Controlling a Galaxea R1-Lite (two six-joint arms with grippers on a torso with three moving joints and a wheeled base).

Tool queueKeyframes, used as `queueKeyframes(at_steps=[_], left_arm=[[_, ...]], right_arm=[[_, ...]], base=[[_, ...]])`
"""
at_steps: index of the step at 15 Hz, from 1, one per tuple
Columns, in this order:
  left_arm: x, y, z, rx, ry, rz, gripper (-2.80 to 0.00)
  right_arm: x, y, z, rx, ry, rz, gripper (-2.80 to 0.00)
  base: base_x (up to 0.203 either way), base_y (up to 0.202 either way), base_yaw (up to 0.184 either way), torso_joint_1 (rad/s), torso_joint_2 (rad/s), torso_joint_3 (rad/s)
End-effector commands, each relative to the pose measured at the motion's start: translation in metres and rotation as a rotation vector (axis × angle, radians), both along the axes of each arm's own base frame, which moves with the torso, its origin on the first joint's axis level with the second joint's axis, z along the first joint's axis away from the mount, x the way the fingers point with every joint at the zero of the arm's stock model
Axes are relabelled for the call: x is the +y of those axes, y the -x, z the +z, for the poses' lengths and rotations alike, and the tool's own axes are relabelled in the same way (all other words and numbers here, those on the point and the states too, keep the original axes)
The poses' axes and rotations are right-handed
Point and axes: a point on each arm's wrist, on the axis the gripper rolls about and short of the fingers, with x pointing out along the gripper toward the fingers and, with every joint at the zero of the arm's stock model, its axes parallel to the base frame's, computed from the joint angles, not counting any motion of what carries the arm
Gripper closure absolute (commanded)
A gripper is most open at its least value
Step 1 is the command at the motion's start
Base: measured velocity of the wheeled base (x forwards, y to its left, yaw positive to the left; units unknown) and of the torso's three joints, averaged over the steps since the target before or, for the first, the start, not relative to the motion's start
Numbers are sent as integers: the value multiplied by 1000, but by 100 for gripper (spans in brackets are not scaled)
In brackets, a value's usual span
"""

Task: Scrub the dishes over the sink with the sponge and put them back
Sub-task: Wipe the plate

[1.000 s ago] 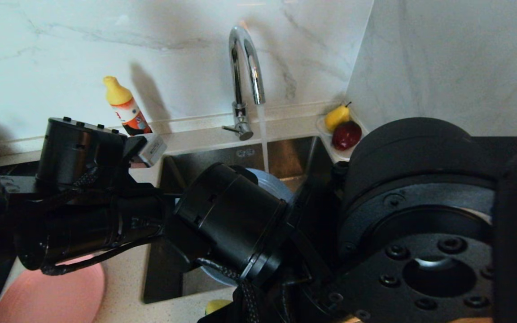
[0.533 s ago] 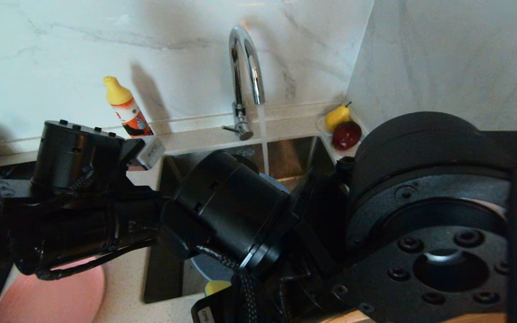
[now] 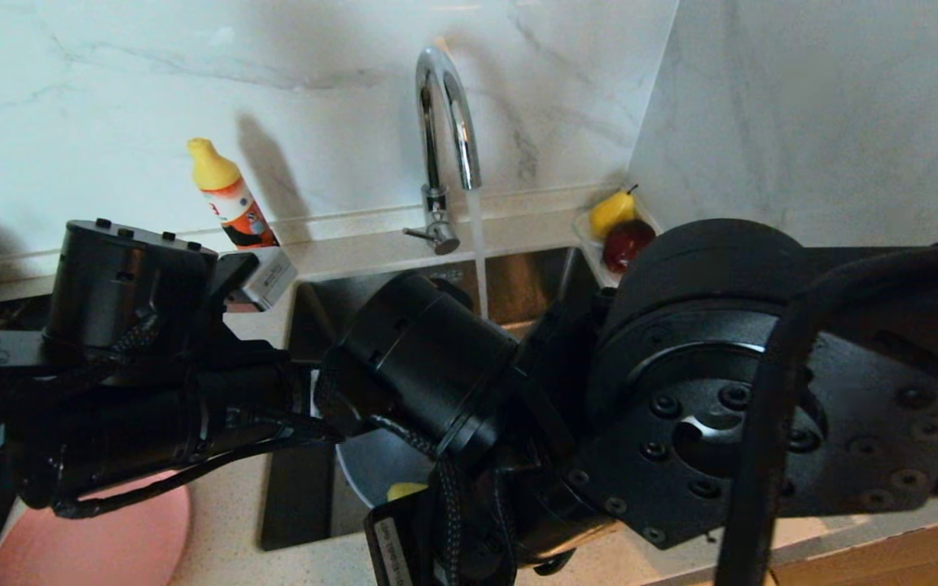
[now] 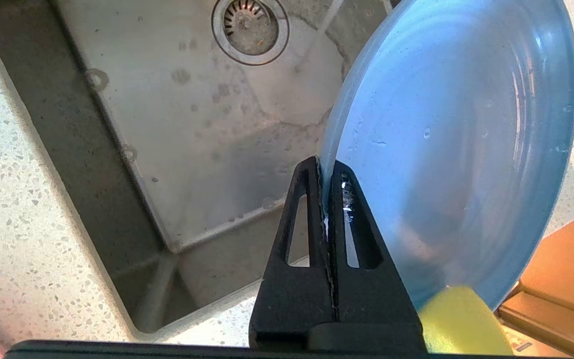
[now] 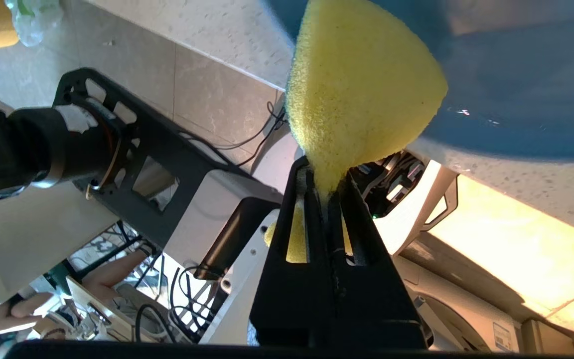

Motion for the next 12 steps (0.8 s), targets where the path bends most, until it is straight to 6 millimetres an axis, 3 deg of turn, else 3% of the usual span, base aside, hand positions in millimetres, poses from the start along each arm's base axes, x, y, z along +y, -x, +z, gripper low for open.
queueKeyframes(at_steps=[1, 12], left_arm=[[1, 2, 1, -4, 4, -1, 0], [-2, 9, -2, 3, -1, -29, 0]], right_arm=[[-3, -6, -2, 6, 6, -22, 0], [-29, -39, 11, -38, -34, -150, 0]], base=[[0, 0, 0, 0, 0, 0], [0, 0, 0, 0, 0, 0]])
